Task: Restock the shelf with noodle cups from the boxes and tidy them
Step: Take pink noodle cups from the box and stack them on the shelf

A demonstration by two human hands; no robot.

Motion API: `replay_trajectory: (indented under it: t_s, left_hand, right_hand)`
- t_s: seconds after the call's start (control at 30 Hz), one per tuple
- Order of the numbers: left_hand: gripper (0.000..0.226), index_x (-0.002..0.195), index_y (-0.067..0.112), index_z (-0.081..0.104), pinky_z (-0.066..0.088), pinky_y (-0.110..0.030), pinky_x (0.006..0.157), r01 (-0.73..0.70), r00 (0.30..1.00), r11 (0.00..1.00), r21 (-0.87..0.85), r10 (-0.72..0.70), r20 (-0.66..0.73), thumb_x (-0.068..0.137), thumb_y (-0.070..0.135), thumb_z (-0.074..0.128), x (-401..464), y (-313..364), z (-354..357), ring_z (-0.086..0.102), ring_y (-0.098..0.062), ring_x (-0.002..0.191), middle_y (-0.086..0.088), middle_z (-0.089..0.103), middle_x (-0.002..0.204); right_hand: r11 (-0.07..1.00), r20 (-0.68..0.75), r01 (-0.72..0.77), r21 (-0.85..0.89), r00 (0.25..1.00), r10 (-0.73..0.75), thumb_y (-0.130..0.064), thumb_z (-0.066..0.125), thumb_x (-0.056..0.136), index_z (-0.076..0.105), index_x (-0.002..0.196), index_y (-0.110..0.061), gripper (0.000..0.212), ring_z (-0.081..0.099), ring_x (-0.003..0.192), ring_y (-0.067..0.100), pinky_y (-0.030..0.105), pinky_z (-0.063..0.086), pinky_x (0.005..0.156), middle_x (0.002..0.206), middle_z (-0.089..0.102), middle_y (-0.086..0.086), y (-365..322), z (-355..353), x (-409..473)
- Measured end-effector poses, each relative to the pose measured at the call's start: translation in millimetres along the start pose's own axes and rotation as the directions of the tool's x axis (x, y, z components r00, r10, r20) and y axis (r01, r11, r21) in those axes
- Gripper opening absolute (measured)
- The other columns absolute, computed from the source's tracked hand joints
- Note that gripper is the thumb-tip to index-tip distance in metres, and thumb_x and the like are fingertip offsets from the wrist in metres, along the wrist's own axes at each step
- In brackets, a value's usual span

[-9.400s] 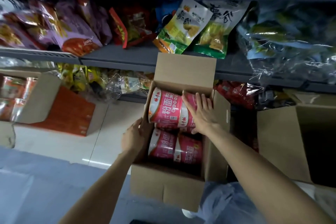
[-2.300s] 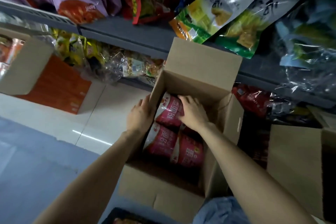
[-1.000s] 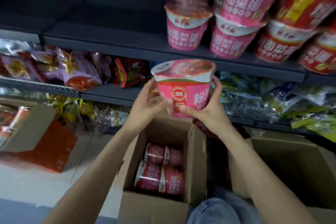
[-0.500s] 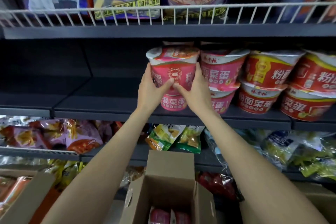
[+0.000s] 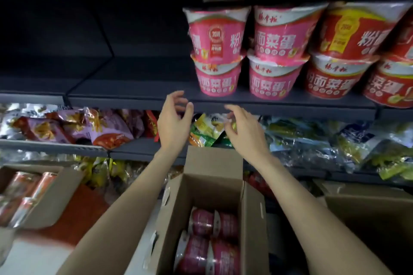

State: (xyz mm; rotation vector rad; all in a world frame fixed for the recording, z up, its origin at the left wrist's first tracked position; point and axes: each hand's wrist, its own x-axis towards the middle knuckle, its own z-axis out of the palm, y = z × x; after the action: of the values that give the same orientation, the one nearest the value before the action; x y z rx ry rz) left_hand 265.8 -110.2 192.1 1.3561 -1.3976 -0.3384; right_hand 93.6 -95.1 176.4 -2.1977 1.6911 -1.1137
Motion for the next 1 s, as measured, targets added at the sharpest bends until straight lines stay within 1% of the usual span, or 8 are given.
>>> replay_trajectory:
  t_s: [0.13,0.23,0.37,0.47,0.57,0.67,0.9,1.0]
  left_hand:
    - [0.017,0.108,0.018,0.058,0.044,-0.010,0.068,0.171,0.983,0.981,0.094,-0.176,0.046,0.091,0.020,0.059,-83,-77,-21,0.057,0.005,0.077,0.014,0.061,0.084]
    - [0.024,0.111,0.022,0.058,0.050,-0.031,0.077,0.291,0.931,0.916,0.274,-0.338,0.140,0.088,0.027,0.063,-135,-140,-27,0.062,-0.008,0.087,0.009,0.065,0.094]
    - [0.059,0.131,0.019,0.047,0.045,-0.039,0.090,0.379,0.712,0.678,0.630,-0.648,0.269,0.084,0.051,0.061,-177,-202,-18,0.055,-0.027,0.114,-0.005,0.057,0.126]
    - [0.063,0.135,0.012,0.042,0.043,-0.038,0.088,0.362,0.587,0.549,0.753,-0.762,0.273,0.086,0.048,0.061,-198,-221,-3,0.053,-0.035,0.114,-0.015,0.055,0.127]
    - [0.042,0.128,0.010,0.051,0.045,-0.036,0.079,0.366,0.613,0.524,0.769,-0.757,0.225,0.092,0.031,0.055,-211,-231,8,0.060,-0.036,0.104,-0.018,0.063,0.116]
    - [0.025,0.110,0.007,0.062,0.047,-0.037,0.073,0.356,0.690,0.558,0.749,-0.698,0.192,0.096,0.024,0.049,-222,-239,4,0.063,-0.037,0.092,-0.020,0.068,0.103]
    - [0.025,0.098,0.002,0.062,0.049,-0.041,0.068,0.467,0.729,0.564,0.681,-0.681,0.064,0.097,0.023,0.049,-235,-254,-42,0.064,-0.040,0.084,-0.024,0.067,0.091]
    - [0.028,0.103,-0.001,0.062,0.043,-0.037,0.071,0.523,0.704,0.494,0.695,-0.710,-0.025,0.098,0.022,0.047,-221,-260,-55,0.062,-0.041,0.092,-0.025,0.065,0.098]
  right_hand:
    - [0.976,0.314,-0.219,0.017,0.927,0.203,-0.024,0.056,0.093,0.057,0.123,-0.015,0.031,0.059,0.103,0.018,0.027,0.043,0.077,0.111,0.061,0.001,43,47,-79]
    - [0.945,0.430,-0.310,-0.102,0.843,0.323,-0.030,0.056,0.093,0.055,0.124,-0.018,0.034,0.056,0.108,0.020,0.031,0.045,0.084,0.121,0.059,0.002,75,83,-131]
    - [0.897,0.478,-0.379,-0.226,0.760,0.441,-0.031,0.054,0.095,0.042,0.137,-0.017,0.046,0.042,0.125,0.027,0.037,0.045,0.094,0.138,0.043,0.008,98,116,-175]
    - [0.835,0.453,-0.411,-0.367,0.705,0.546,-0.037,0.057,0.092,0.024,0.147,-0.022,0.066,0.038,0.128,0.034,0.042,0.044,0.097,0.144,0.032,0.015,109,130,-196]
    - [0.814,0.522,-0.463,-0.350,0.625,0.580,-0.032,0.062,0.090,0.009,0.150,-0.027,0.080,0.050,0.120,0.036,0.043,0.050,0.092,0.148,0.030,0.017,121,145,-214]
    - [0.810,0.550,-0.513,-0.283,0.605,0.575,-0.009,0.055,0.092,0.011,0.151,-0.031,0.077,0.060,0.105,0.029,0.038,0.054,0.082,0.142,0.041,0.012,119,150,-223]
    - [0.881,0.607,-0.471,-0.053,0.685,0.403,-0.002,0.051,0.092,0.020,0.149,-0.033,0.072,0.062,0.096,0.023,0.026,0.048,0.072,0.151,0.032,0.006,98,177,-213]
    - [0.912,0.627,-0.410,0.016,0.714,0.310,-0.009,0.057,0.093,0.024,0.149,-0.027,0.067,0.058,0.111,0.023,0.031,0.050,0.087,0.154,0.029,0.007,87,191,-202]
